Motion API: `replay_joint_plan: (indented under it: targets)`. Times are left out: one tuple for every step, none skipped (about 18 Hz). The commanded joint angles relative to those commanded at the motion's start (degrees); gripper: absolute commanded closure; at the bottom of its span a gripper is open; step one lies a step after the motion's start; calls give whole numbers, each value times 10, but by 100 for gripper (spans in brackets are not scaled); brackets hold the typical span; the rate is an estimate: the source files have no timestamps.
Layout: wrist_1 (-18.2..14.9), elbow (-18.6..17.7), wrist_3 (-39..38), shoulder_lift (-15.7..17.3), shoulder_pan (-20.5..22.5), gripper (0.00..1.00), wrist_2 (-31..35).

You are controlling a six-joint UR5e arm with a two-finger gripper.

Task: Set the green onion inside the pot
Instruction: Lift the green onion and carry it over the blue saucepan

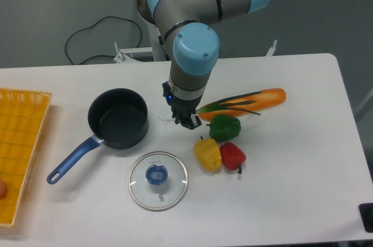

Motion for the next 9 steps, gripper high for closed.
replay_joint_plan:
  targets:
    - [0, -3, -12, 1, -11, 83, -5]
    - [0, -4, -28, 1, -20, 83, -5]
    - [0, -4, -43, 1, -30, 83, -7]
    - [0, -4, -57, 1, -40, 83, -11]
    - [0, -4, -69, 1, -49, 82, -16]
    - [0, -4, -90, 1, -59, 82, -18]
    - [1, -4, -113, 1, -69, 81, -19]
    - [1, -4, -130, 2, -75, 81, -20]
    - [1, -4, -135, 2, -77, 81, -23]
